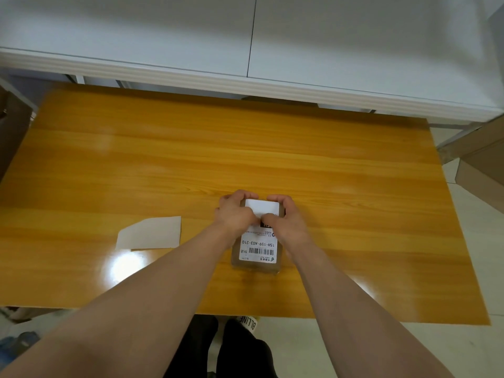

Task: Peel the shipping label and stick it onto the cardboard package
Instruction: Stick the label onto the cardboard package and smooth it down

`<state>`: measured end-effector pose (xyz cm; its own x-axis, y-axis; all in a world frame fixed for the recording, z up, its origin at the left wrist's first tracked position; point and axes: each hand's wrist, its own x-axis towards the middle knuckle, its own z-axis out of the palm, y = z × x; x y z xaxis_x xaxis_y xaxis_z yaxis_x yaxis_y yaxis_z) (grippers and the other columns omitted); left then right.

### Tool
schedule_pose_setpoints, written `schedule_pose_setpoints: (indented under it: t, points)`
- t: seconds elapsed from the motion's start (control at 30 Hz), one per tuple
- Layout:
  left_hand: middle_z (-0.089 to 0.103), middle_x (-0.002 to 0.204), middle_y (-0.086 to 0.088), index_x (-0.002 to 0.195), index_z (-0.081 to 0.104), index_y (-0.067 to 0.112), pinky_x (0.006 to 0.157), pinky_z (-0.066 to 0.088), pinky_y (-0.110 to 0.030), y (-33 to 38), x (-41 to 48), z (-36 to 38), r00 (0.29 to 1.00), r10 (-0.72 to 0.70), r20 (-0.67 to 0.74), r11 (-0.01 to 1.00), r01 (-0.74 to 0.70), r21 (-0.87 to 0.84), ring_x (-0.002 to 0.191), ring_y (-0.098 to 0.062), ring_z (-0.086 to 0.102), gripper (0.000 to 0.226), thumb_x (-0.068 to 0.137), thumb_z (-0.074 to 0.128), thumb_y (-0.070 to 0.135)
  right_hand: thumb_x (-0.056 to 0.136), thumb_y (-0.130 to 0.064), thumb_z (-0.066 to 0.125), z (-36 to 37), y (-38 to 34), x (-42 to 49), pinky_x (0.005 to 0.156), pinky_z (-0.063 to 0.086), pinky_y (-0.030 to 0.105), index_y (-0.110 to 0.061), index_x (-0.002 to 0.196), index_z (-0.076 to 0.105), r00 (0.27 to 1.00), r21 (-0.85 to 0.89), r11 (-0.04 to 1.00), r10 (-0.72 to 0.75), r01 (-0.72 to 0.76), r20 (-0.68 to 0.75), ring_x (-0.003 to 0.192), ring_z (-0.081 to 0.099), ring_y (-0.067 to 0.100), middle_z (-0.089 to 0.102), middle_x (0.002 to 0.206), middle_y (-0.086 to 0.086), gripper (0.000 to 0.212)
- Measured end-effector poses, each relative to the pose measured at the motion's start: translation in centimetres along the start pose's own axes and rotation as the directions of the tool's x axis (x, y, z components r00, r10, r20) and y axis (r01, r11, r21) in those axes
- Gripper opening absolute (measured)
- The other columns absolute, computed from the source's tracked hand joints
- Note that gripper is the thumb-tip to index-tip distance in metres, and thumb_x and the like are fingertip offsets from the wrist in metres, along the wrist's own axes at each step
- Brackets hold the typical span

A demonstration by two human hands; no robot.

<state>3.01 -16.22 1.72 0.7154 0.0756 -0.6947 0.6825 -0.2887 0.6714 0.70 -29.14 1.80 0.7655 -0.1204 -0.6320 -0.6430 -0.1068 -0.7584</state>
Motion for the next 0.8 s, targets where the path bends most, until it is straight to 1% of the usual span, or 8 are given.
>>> schedule_pose_setpoints:
  t: [0.13,0.2,0.33,0.43,0.57,0.63,0.7,0.8]
  points:
    - [0.071,0.108,-0.007,0.087,0.068,0.037,0.073,0.064,-0.052,0.3,-0.3,0.1,1.000,-0.022,0.012,0.991,0.023,-0.131,0.093,-0.037,0.072,0.045,0.052,0.068,0.009,0.086,-0.002,0.064,0.2,-0.2,0.4,0.045,0.054,0.029,-0.021,0.113,0.059,0.999,0.019,1.000,0.010,-0.010,-0.034,0.056,0.065,0.022,0.066,0.085,0.006,0.033]
    - [0.073,0.103,-0.006,0.090,0.069,0.032,0.075,0.063,-0.054,0.7,-0.6,0.2,0.999,-0.036,0.004,0.984,0.036,-0.176,0.090,-0.036,0.073,0.041,0.055,0.068,0.009,0.087,-0.005,0.064,0.4,-0.2,0.7,0.049,0.056,0.033,-0.023,0.106,0.061,0.998,0.034,0.999,0.024,-0.022,-0.062,0.059,0.066,0.024,0.068,0.086,0.006,0.027]
    - [0.076,0.100,-0.013,0.094,0.069,0.023,0.073,0.061,-0.054,0.7,-0.5,0.5,0.998,-0.053,-0.015,0.965,0.048,-0.259,0.077,-0.035,0.071,0.033,0.072,0.069,-0.001,0.086,-0.008,0.065,0.9,-0.1,1.3,0.064,0.060,0.051,-0.029,0.085,0.061,0.993,0.061,0.998,0.033,-0.026,-0.110,0.067,0.066,0.028,0.068,0.087,0.008,0.022]
    - [0.077,0.098,-0.014,0.094,0.070,0.022,0.073,0.061,-0.053,0.6,-0.6,0.8,0.997,-0.058,-0.048,0.957,0.042,-0.288,0.075,-0.034,0.072,0.031,0.072,0.070,0.000,0.083,-0.014,0.068,1.1,-0.2,1.7,0.064,0.060,0.056,-0.035,0.075,0.062,0.990,0.028,0.999,0.023,-0.019,-0.139,0.069,0.068,0.032,0.068,0.081,0.006,0.024]
    - [0.077,0.095,-0.017,0.092,0.071,0.019,0.073,0.060,-0.054,0.8,-0.7,1.1,0.995,-0.071,-0.073,0.941,0.043,-0.335,0.073,-0.034,0.071,0.026,0.074,0.070,0.000,0.076,-0.026,0.067,1.5,-0.3,2.1,0.070,0.059,0.060,-0.047,0.069,0.063,0.986,-0.027,1.000,0.000,-0.004,-0.164,0.088,0.071,0.045,0.071,0.087,0.011,0.022]
    - [0.077,0.095,-0.018,0.088,0.070,0.019,0.071,0.059,-0.049,0.8,-0.6,1.1,0.994,-0.077,-0.077,0.932,0.044,-0.360,0.071,-0.033,0.069,0.025,0.074,0.070,-0.002,0.075,-0.029,0.066,1.7,-0.3,2.1,0.069,0.059,0.058,-0.046,0.072,0.064,0.985,-0.038,0.999,-0.009,0.003,-0.172,0.089,0.071,0.045,0.072,0.093,0.014,0.017]
    - [0.077,0.094,-0.019,0.086,0.071,0.020,0.070,0.058,-0.047,0.8,-0.5,1.2,0.993,-0.081,-0.085,0.928,0.044,-0.370,0.071,-0.033,0.068,0.024,0.074,0.069,-0.002,0.079,-0.028,0.065,1.7,-0.5,2.0,0.062,0.058,0.048,-0.039,0.073,0.064,0.984,-0.045,0.999,-0.013,0.004,-0.180,0.077,0.068,0.041,0.070,0.088,0.010,0.012]
    - [0.077,0.090,-0.015,0.080,0.070,0.021,0.076,0.060,-0.054,0.8,-0.2,1.3,0.989,-0.095,-0.111,0.930,0.048,-0.365,0.078,-0.035,0.070,0.020,0.075,0.069,0.001,0.087,-0.024,0.063,1.7,-0.4,2.0,0.053,0.045,0.032,-0.032,0.075,0.060,0.981,-0.051,0.999,-0.027,0.018,-0.194,0.063,0.055,0.021,0.062,0.076,-0.003,0.015]
